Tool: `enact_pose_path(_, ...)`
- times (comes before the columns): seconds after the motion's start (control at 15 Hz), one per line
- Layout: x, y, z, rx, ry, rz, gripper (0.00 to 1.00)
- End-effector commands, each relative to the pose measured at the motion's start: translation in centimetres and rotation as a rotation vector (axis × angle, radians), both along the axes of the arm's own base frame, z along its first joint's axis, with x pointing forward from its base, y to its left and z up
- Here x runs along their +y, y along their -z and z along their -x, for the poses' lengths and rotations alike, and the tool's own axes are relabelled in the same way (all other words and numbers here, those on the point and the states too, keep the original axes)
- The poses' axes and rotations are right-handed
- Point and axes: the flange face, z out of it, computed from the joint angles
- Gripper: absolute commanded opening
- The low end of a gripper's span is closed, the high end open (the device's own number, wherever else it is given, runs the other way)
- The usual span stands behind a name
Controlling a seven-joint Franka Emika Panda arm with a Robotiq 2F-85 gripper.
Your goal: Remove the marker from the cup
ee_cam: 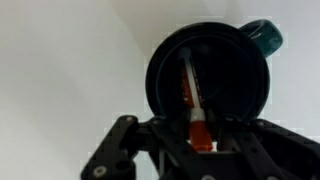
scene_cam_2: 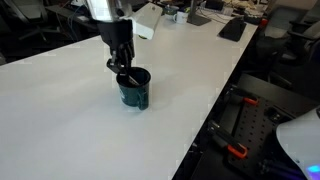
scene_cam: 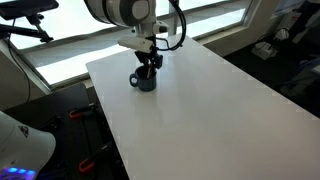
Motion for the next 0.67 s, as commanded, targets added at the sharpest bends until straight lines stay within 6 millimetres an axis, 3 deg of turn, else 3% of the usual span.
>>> enact_pose_path(0.0,0.5,-0.3,0.0,-0.020,-0.039,-0.001,0.05)
enact_pose_path(0.6,2.9,-1.8,-1.8,-0.027,-0.183,-0.041,0.05)
